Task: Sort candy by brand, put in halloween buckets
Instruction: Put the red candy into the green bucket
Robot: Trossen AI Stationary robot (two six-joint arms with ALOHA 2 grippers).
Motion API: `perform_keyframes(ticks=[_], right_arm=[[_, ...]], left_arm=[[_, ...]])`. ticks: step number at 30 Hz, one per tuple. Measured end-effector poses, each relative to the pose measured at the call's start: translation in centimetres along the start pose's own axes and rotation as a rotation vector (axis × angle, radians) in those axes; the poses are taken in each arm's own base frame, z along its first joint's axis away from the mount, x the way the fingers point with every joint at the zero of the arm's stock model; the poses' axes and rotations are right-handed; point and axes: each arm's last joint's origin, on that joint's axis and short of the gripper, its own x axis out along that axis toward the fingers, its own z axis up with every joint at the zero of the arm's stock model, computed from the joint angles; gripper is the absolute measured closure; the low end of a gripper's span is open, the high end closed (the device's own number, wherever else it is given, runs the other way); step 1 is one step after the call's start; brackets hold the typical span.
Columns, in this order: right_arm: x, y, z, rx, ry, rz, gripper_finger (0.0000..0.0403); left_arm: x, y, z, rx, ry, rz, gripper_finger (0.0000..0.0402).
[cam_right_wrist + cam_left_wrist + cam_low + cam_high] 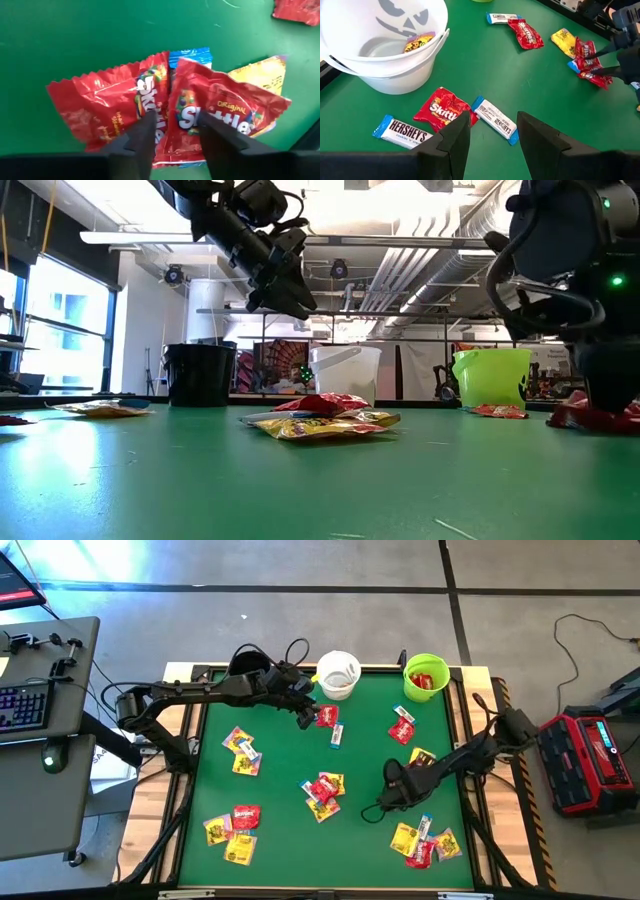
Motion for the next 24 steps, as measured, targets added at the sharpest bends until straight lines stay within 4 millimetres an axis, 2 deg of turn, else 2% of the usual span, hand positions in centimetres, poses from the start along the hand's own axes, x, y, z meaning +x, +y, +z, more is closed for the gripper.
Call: perform_keyframes(ticks=[5,7,10,16,24], right_arm=[[-1.2,-0.1,0.3,0.011,-0.018,0.052,0.0376],[-1.8,-0.1,0.4,0.014,-0.027,0.067,0.0394],[-2.7,-0.5,0.5,0.019,-0.042,0.08,0.0387],[-5.0,-1.4,0.9,0.048,-0.094,0.142,0.0399],[-7.9,-4.5,2.4,0.18,-0.191,0.244,0.0402]], left_arm=[[0.0,0.0,0.0,0.0,0.0,0.0,0.0248],[0.0,0.0,0.0,0.0,0.0,0.0,0.0248],[0.0,0.0,0.0,0.001,0.0,0.0,0.0248],[0.0,0.0,0.0,0.001,0.0,0.0,0.0248],[0.0,0.0,0.0,0.001,-0.001,0.0,0.0248]])
